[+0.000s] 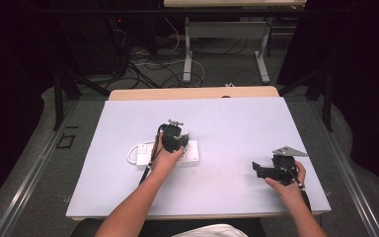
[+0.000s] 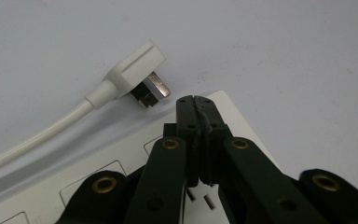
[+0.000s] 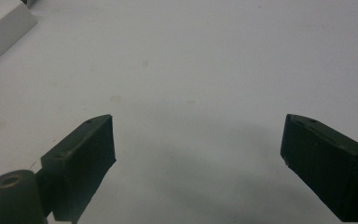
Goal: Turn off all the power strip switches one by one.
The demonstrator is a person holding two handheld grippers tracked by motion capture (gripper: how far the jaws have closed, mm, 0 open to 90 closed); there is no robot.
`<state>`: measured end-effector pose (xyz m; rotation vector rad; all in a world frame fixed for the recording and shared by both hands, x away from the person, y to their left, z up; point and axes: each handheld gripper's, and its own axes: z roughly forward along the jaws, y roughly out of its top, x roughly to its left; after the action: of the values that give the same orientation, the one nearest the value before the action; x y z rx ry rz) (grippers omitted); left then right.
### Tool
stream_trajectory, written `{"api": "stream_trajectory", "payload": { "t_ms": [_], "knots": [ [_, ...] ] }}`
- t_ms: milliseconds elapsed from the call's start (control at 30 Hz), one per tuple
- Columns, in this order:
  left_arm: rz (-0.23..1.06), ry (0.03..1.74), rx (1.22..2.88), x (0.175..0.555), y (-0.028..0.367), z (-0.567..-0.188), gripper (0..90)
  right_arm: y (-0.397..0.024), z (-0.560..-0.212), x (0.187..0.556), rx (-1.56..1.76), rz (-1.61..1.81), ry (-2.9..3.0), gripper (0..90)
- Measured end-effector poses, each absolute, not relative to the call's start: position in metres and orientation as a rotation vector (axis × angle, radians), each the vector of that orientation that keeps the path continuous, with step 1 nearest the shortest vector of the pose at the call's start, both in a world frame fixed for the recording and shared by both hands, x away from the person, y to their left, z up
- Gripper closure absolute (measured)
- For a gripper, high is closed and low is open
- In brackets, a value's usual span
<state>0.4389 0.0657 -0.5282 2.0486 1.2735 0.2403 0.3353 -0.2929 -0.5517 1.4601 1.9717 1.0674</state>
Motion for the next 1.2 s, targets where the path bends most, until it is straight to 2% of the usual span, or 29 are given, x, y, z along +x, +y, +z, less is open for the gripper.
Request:
{"api": "stream_trajectory", "payload": {
  "t_ms": [1200],
  "knots": [
    [0.281,1.242,2.073,0.4358,0.0589,-0.5321,90.0,-0.2931,-0.5514,0.3353,1.45,1.066,1.975,9.5]
  ]
}}
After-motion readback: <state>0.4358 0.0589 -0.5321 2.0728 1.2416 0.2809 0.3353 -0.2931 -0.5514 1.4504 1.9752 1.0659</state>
